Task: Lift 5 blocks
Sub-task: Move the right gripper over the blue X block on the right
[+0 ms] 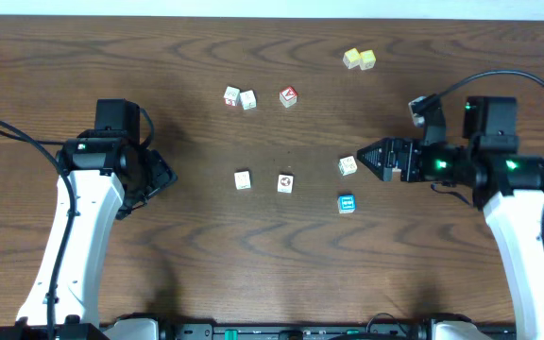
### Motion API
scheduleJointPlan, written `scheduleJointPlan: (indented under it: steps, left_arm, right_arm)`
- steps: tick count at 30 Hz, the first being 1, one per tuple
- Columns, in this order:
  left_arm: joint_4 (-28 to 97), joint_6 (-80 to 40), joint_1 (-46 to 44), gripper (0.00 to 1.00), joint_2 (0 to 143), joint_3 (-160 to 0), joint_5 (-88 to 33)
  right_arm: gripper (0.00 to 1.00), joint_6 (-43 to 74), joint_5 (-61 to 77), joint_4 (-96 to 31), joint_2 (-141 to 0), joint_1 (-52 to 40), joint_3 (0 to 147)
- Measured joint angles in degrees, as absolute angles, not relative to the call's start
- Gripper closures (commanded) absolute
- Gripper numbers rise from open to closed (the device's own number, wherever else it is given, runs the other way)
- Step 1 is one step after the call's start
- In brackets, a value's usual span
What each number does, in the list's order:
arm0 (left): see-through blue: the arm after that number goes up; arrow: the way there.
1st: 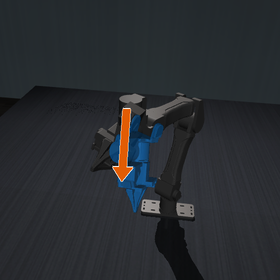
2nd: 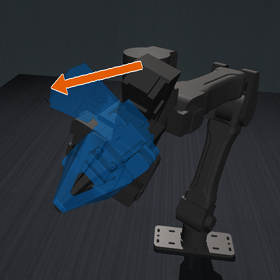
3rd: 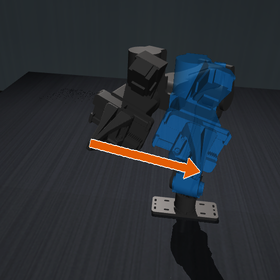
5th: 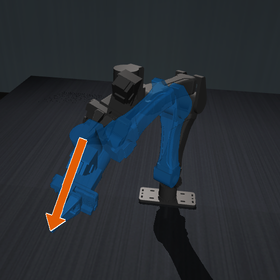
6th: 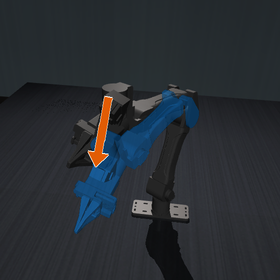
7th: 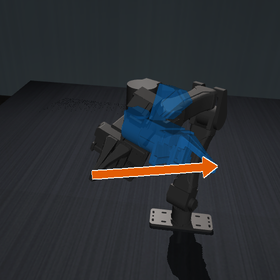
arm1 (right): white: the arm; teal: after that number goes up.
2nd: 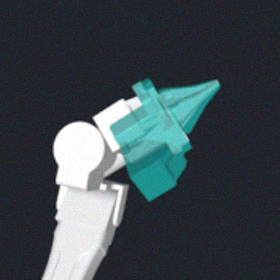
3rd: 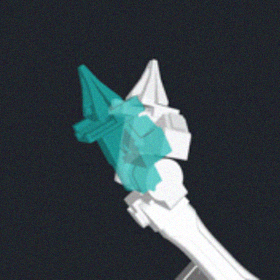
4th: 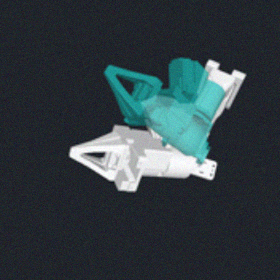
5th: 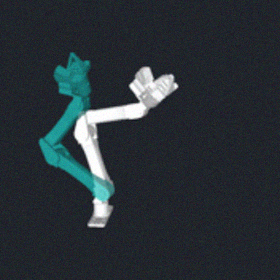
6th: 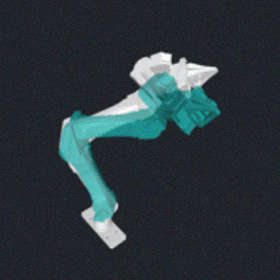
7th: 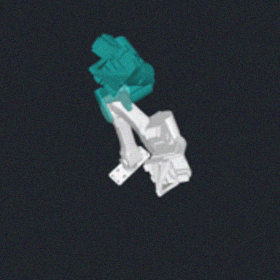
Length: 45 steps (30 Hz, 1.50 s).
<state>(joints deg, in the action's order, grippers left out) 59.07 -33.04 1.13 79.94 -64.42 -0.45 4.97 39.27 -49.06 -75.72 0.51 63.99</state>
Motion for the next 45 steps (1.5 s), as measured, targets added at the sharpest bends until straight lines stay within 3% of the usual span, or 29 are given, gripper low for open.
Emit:
scheduleJointPlan:
  steps: [6, 17, 29, 32, 45]
  left_arm:
    - [59.07, -33.04, 1.13, 0.23, 79.94, -64.42, -0.45]
    - [59.07, -33.04, 1.13, 0.23, 79.94, -64.42, -0.45]
    - [59.07, -33.04, 1.13, 0.23, 79.94, -64.42, -0.45]
    - [59.05, -33.04, 1.13, 0.23, 79.94, -64.42, -0.45]
    - [59.05, -33.04, 1.13, 0.23, 79.94, -64.42, -0.45]
  right_arm:
    - [0.01, 4.82, 38.39, -49.87, -81.19, 0.49, 64.01]
    - [0.01, 14.96, 7.27, -53.1, -81.78, -3.57, 66.94]
    - [0.01, 17.39, -3.7, -47.42, -87.26, -3.73, 66.94]
    - [0.11, 16.1, -4.62, -46.17, -90.11, -3.73, 66.94]
    - [0.22, 2.87, -5.91, -42.65, -103.7, -3.73, 66.94]
